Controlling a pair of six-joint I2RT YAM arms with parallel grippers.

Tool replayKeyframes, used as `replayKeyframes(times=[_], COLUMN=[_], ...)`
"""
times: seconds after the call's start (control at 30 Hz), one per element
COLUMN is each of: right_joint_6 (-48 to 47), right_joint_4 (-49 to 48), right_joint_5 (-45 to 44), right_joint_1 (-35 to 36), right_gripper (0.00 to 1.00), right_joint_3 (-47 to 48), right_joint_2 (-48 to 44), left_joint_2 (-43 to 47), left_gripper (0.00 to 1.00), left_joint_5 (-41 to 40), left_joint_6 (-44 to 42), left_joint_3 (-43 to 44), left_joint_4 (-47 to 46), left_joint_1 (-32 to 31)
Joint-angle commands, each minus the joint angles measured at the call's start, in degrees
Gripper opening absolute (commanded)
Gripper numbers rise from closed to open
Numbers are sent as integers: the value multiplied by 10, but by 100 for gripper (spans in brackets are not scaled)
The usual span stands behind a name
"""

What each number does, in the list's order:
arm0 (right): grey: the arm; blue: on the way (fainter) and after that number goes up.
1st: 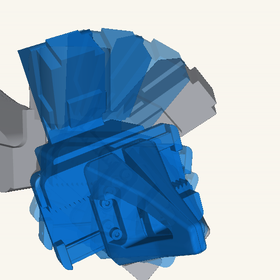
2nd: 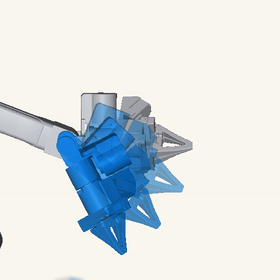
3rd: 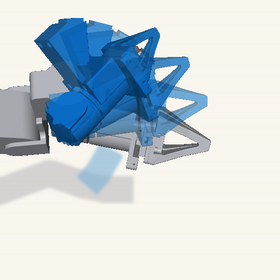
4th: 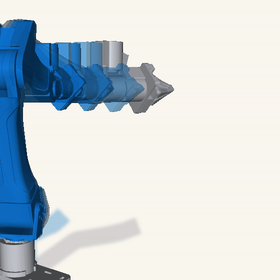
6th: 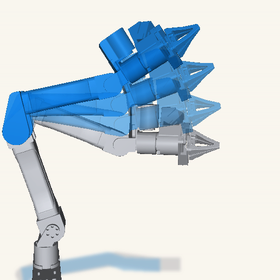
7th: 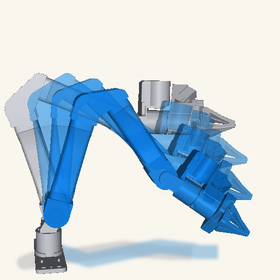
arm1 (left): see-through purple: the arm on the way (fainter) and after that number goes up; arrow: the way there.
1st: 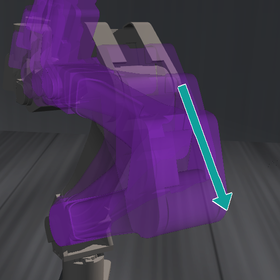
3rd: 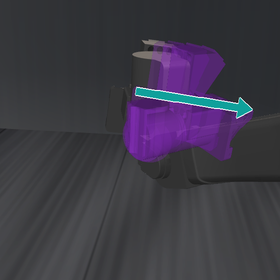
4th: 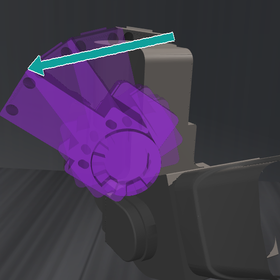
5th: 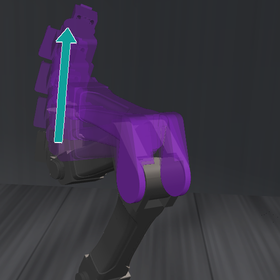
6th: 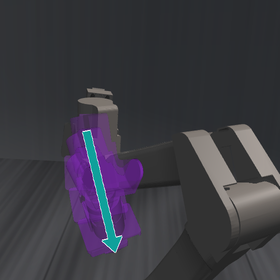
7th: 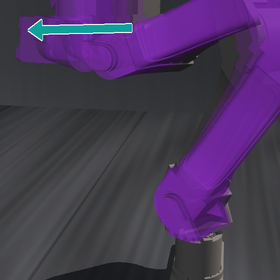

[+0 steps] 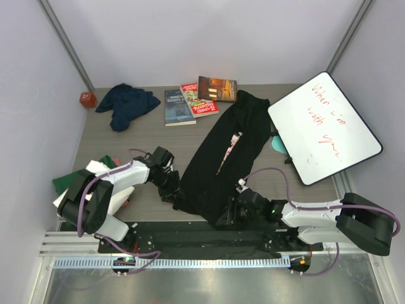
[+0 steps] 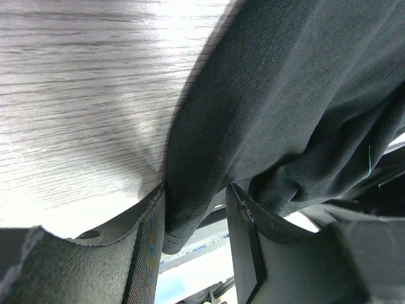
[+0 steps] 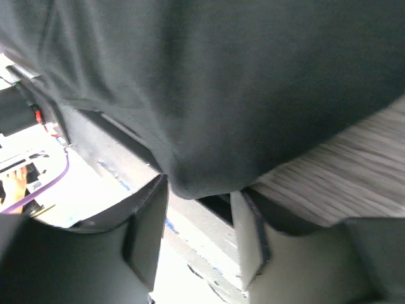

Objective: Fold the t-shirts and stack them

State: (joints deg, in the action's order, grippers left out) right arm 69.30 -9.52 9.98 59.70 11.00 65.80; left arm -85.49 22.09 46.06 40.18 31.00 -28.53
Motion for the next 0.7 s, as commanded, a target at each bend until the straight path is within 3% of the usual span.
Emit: replayKeyframes(times=[0.0, 0.17, 0.3, 0.43, 0.53, 0.63, 0.67], right_joint_6=[-19, -27, -35, -38, -42, -43, -43], right_joint_4=[57, 40, 24, 18, 13, 9, 10], right_joint_5=[-79, -76, -74, -80, -79, -76, -77], right_joint_1=[-3, -3, -2, -2, -3, -3, -3], right_gripper=[42, 38, 49, 48, 39, 21, 10], right_joint_3=[0, 10, 24, 33, 38, 39, 39], right_joint_2=[2, 35, 60, 65, 71, 77, 75], left_joint_2=[-18, -19, -16, -13, -14, -17, -18], left_gripper=[44, 43, 43, 43, 43, 42, 42], left_joint_5=[-69, -66, -64, -63, -62, -60, -58], left_joint_6=[-25, -26, -26, -26, -26, -26, -27], left_joint_3=[-12, -12, -13, -14, -12, -11, -11], left_joint_4=[11, 8, 7, 8, 8, 8, 8], left_joint_1=[-3, -2, -2, -2, -2, -2, -2])
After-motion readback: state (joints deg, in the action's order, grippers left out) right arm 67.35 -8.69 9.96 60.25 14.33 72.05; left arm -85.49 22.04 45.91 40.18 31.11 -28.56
